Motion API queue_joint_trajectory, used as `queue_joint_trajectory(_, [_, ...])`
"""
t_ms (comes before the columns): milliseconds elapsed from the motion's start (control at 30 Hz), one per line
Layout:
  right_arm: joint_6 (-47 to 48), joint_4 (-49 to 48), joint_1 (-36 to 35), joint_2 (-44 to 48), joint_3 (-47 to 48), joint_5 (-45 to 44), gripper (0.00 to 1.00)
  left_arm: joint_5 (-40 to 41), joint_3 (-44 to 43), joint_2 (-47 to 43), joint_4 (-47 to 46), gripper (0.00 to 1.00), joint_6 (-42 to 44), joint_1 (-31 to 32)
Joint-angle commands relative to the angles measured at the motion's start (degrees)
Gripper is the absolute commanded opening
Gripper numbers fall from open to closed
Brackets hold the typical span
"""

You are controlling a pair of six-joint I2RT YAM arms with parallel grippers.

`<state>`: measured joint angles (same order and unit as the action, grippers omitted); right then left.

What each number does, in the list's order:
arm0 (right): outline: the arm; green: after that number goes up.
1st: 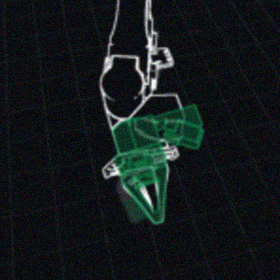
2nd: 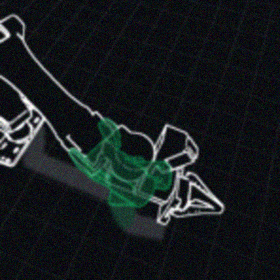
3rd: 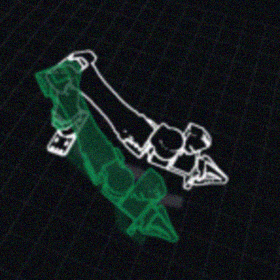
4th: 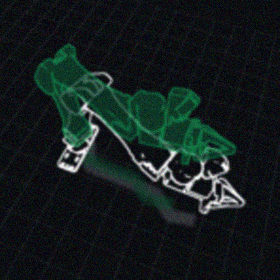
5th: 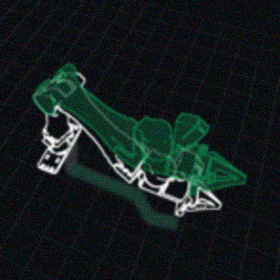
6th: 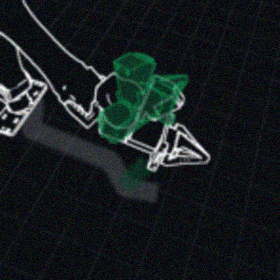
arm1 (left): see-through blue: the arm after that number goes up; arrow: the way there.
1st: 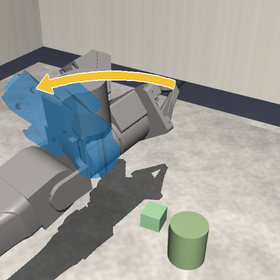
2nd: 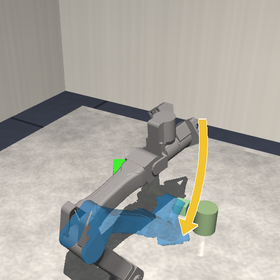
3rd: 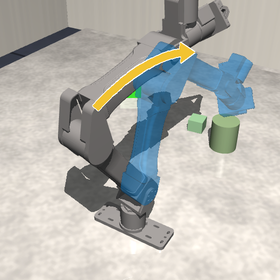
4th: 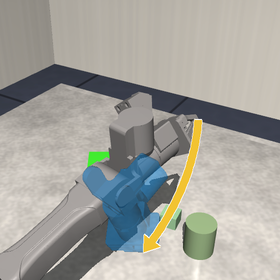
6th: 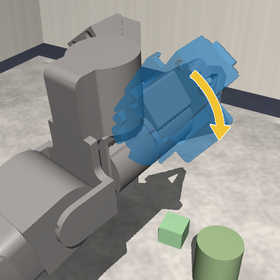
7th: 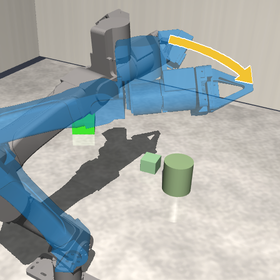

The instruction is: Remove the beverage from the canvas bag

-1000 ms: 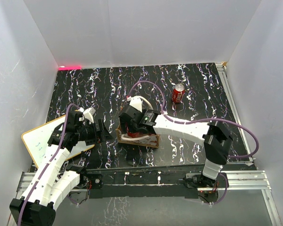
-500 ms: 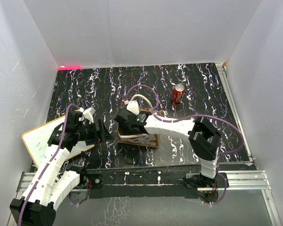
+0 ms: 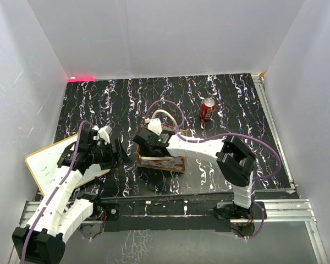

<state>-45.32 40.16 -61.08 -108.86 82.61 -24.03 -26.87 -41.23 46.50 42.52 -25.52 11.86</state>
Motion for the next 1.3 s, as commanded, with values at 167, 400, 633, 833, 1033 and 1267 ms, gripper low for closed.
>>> queue_joint_trajectory(167, [0.94, -4.62, -0.69, 2.2, 0.38, -0.47, 0.3, 3.63, -3.81, 0.9, 3.11, 0.72, -0.23, 0.53])
queue_joint_trajectory(400, [3.28, -8.63, -0.71, 6.13, -2.82, -0.14, 0.15, 9.03, -7.37, -1.77, 3.8, 0.73, 0.36, 0.48])
queue_joint_trajectory(633, [3.57, -7.12, -0.7, 5.12, -1.27, 0.8, 0.08, 9.91, -7.34, -2.82, 3.39, 0.73, 0.38, 0.53])
queue_joint_trajectory(833, [3.52, -4.88, -0.71, 4.9, 0.54, 0.17, 0.07, 9.91, -7.34, -1.81, 3.67, 0.73, 0.64, 0.48])
queue_joint_trajectory(1033, [3.65, -5.24, -0.71, 6.16, 0.15, -0.12, 0.07, 10.17, -7.37, -1.43, 3.61, 0.73, 0.49, 0.5])
queue_joint_trajectory(1267, [3.35, -4.79, -0.71, 8.44, 0.43, -0.15, 0.07, 10.43, -6.85, -2.48, 2.79, 0.73, -0.06, 0.53])
